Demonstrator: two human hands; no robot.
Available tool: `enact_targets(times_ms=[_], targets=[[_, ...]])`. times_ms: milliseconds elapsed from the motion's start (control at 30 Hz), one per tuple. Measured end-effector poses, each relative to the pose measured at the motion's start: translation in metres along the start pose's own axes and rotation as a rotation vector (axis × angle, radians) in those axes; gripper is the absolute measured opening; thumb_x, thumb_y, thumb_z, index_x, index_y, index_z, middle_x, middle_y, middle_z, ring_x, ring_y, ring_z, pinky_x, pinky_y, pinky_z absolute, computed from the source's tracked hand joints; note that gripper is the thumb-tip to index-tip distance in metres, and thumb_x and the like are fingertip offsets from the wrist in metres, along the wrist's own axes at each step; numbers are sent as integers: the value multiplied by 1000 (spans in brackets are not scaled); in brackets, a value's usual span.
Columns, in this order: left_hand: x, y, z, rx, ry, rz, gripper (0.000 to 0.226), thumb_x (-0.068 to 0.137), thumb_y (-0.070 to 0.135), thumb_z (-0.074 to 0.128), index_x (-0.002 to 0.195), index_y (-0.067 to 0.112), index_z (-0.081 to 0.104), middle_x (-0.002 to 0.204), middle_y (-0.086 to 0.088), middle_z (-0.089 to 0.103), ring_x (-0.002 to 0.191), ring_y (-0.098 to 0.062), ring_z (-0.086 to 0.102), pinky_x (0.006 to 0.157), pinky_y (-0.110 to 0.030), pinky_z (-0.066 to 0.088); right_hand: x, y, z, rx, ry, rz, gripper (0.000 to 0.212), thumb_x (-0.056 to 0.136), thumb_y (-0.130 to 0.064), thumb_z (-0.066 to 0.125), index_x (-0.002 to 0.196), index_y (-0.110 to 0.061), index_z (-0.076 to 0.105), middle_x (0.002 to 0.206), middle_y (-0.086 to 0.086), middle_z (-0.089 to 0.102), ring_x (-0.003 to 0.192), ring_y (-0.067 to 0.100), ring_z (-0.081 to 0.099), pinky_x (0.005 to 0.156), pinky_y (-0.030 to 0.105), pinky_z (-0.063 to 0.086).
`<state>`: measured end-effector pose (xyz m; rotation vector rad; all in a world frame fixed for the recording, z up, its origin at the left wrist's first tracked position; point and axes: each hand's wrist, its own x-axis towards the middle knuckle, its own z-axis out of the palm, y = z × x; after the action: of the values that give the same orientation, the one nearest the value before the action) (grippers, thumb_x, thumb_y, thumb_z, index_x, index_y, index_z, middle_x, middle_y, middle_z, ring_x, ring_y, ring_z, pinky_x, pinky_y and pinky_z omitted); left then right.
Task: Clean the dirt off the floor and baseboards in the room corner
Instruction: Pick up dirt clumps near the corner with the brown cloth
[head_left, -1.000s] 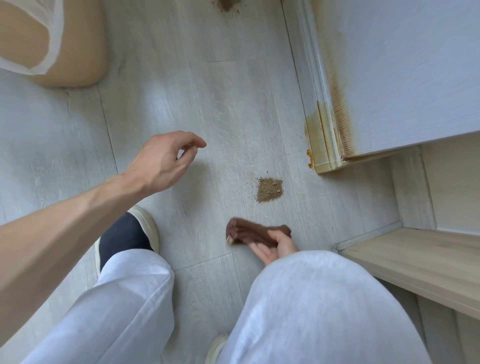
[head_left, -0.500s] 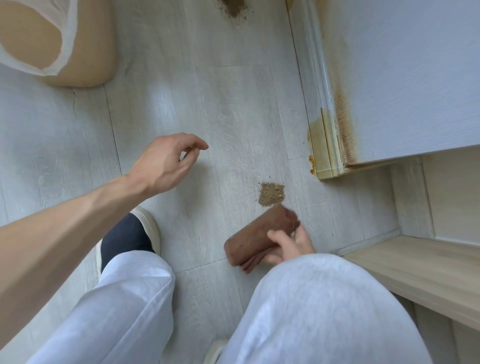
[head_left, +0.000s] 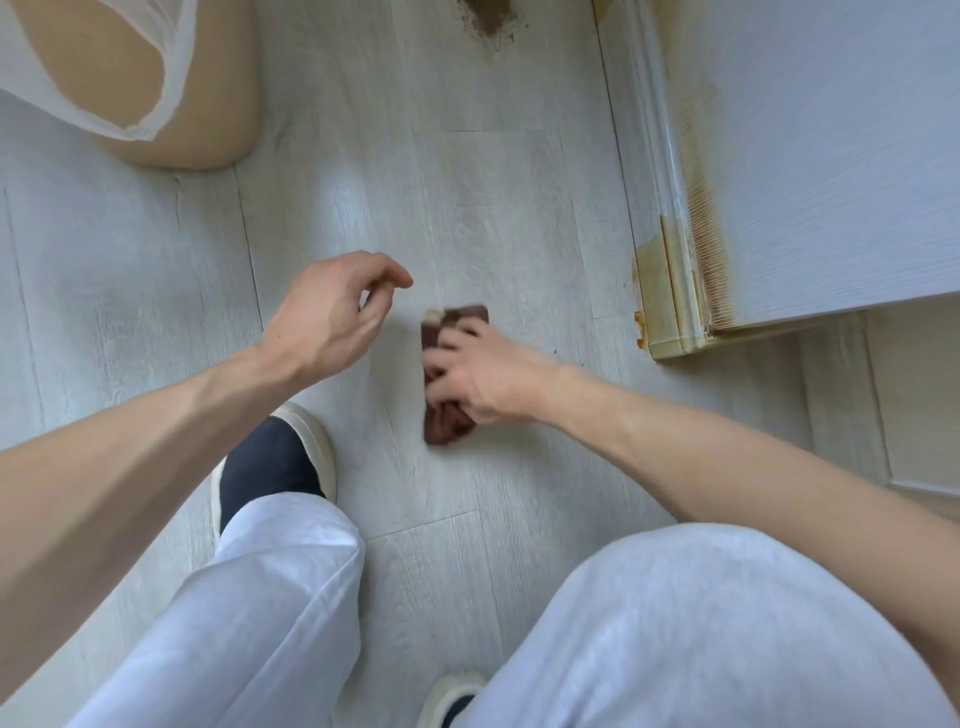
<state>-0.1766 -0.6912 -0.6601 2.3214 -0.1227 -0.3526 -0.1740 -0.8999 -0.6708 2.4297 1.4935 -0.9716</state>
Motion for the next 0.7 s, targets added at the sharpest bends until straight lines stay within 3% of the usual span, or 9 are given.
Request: enact_targets(times_ms=[133, 233, 300, 400, 533, 700], targets=[[-2, -4, 1, 0, -28, 5, 28, 105, 14, 47, 119, 18, 72, 120, 3, 71, 110, -16, 62, 92, -25, 41, -47, 16, 32, 51, 35, -24, 13, 85, -20, 70, 96, -26, 74, 98, -4, 59, 98, 26, 54, 94, 46, 39], [0, -3, 1, -7, -39, 1, 28, 105, 14, 47, 119, 18, 72, 120, 3, 71, 110, -17, 62, 92, -27, 41, -74, 30, 42, 28, 116, 8, 15, 78, -16, 76, 89, -26, 73, 94, -2, 60, 90, 27, 57, 87, 46, 46], [4, 1, 2, -8, -42, 3, 28, 105, 14, 47, 119, 18, 72, 121, 3, 71, 111, -18, 63, 94, -28, 43, -77, 29, 36, 22, 166, 31, 14, 84, -20, 60, 91, -24, 72, 98, 0, 60, 94, 28, 56, 93, 47, 47], [6, 4, 3, -2, -53, 24, 28, 105, 15, 47, 119, 19, 72, 121, 4, 71, 112, -17, 63, 95, -29, 44, -63, 20, 24, -15, 233, 19, 31, 88, -27, 40, 92, -25, 71, 99, -2, 58, 97, 26, 53, 97, 45, 44], [9, 8, 5, -10, -65, 30, 28, 105, 16, 47, 118, 20, 72, 120, 5, 71, 111, -17, 63, 98, -34, 47, -48, 14, 34, 15, 172, 44, 13, 88, -20, 61, 90, -23, 73, 95, 0, 59, 93, 27, 53, 96, 48, 43], [8, 5, 7, 1, -84, 30, 28, 105, 16, 48, 118, 20, 72, 119, 5, 71, 110, -17, 62, 95, -34, 46, -78, 24, 52, 103, 84, 201, 18, 95, -23, 57, 104, -23, 72, 108, 0, 59, 102, 26, 49, 97, 47, 37]])
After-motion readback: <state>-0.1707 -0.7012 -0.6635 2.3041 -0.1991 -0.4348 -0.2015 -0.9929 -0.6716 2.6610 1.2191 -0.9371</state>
